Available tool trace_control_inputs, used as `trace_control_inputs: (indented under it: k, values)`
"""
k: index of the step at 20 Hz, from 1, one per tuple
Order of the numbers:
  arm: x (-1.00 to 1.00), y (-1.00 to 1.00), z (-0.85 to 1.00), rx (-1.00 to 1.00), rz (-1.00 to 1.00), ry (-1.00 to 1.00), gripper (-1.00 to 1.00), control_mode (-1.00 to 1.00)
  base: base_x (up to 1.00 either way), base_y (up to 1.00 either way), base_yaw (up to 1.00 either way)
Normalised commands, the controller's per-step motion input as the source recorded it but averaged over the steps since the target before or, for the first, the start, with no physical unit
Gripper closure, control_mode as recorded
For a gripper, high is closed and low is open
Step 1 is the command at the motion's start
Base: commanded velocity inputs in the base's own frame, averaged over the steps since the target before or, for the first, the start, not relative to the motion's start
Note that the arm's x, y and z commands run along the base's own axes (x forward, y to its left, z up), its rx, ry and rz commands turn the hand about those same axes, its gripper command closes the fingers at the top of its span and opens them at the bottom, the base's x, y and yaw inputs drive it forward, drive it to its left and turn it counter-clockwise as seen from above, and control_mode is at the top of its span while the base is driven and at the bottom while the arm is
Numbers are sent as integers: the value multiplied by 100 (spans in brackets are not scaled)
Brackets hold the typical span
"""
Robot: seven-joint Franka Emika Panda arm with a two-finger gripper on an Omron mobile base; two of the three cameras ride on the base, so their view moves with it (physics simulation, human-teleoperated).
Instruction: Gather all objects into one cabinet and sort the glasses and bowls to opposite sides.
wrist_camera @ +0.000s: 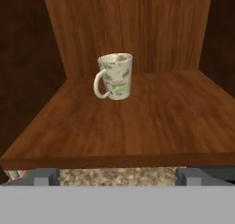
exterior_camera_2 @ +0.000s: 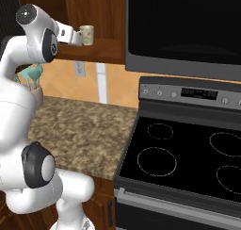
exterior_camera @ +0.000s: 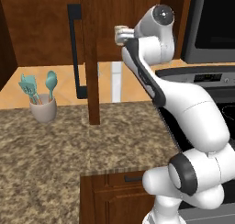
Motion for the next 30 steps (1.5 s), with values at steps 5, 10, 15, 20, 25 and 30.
trace_control_inputs:
  k: [5, 10, 15, 20, 25, 30]
  values:
    - [37, 3, 0, 0, 0, 10, -100, -100, 0, 0, 0]
    - [34, 18, -8, -4, 0, 3, -100, -100, 0, 0, 0]
    - [37, 9, -19, -5, 0, 0, -100, -100, 0, 0, 0]
    - [47, 0, -11, 0, 0, 0, -100, -100, 0, 0, 0]
    - [32, 4, 0, 0, 0, 0, -100, -100, 0, 0, 0]
    - [15, 7, 0, 0, 0, -1, -100, -100, 0, 0, 0]
